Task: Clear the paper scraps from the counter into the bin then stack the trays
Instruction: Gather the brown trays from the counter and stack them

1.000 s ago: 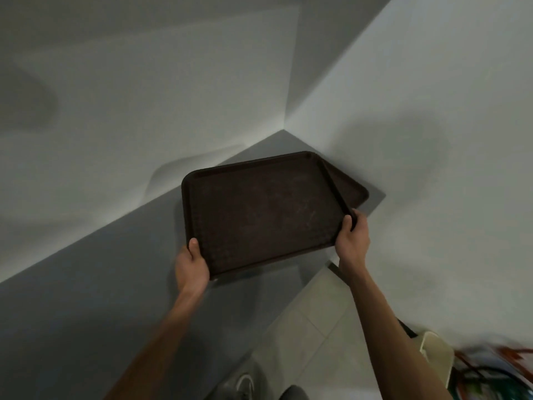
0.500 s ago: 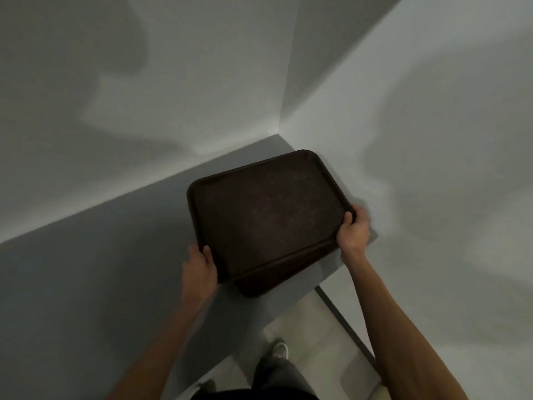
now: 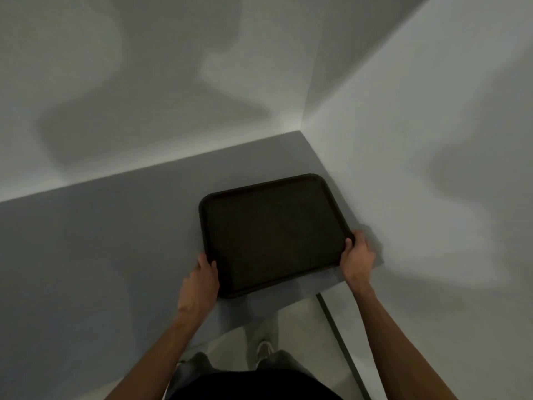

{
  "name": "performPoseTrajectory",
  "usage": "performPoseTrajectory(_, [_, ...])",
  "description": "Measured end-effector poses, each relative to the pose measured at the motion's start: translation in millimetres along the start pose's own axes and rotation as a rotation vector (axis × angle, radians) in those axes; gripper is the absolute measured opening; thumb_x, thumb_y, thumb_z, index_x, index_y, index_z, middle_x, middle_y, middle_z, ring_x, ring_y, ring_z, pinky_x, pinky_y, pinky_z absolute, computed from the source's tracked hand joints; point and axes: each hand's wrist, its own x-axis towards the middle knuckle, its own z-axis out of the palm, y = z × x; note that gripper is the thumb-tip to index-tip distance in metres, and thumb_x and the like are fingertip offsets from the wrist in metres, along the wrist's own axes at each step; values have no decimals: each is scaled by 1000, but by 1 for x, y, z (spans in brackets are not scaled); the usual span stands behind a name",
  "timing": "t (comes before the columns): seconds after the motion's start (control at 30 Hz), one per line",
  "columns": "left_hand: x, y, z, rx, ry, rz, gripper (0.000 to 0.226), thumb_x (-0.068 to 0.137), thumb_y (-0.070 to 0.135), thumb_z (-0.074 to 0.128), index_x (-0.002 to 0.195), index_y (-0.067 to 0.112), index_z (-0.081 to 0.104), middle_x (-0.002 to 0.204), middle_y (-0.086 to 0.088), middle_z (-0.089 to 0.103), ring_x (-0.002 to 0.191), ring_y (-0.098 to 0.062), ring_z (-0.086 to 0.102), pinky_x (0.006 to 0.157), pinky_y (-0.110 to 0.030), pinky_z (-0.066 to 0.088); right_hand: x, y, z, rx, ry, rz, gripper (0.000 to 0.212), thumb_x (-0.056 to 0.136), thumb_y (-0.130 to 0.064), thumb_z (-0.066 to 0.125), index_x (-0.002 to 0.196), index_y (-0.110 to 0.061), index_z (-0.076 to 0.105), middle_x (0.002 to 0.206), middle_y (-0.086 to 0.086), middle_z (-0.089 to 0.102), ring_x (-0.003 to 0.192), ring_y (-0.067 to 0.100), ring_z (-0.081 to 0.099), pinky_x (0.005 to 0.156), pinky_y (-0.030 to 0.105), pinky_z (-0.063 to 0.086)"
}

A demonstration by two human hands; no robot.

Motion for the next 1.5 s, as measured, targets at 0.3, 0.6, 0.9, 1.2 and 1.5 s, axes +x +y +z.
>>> performPoseTrajectory(0.3, [7,6,30,-44,-49,-58,50,109,20,35,151,-4,24,120,-29,65,96,-45,69,83,-51,55,13,-8,0,40,-226,-34,74,99,11,43,165,-20,32,122,18,59,99,28,58,90,37,49])
performPoseTrajectory(0.6, [-3,-14,3,-204,-5,-25,45,108,26,41,149,8,39,130,-28,62,109,-47,65,86,-51,55,3,-35,0,-303,-197,-179,74,103,-11,50,167,-10,14,171,19,24,157,44,21,127,58,23])
performPoseTrajectory(0.9, [-36,-150,-85,-217,317,-23,56,102,33,39,147,0,40,147,-27,47,136,-45,47,114,-54,41,-144,-177,60,-46,-315,-517,58,108,-29,53,162,-18,35,169,4,34,159,26,24,129,51,27])
performPoseTrajectory(1.2, [-146,-367,-194,-262,516,-197,55,105,28,52,152,3,37,156,-21,41,149,-39,33,121,-53,32,-373,-297,145,177,-464,-713,50,100,-13,66,147,-4,54,148,20,58,137,37,56,116,39,42])
performPoseTrajectory(1.5, [-253,-551,-279,-367,655,-490,52,107,35,46,152,9,40,151,-14,48,139,-33,45,115,-45,37,-575,-405,222,172,-712,-847,44,102,-16,64,145,-11,57,147,14,60,134,33,57,111,32,41])
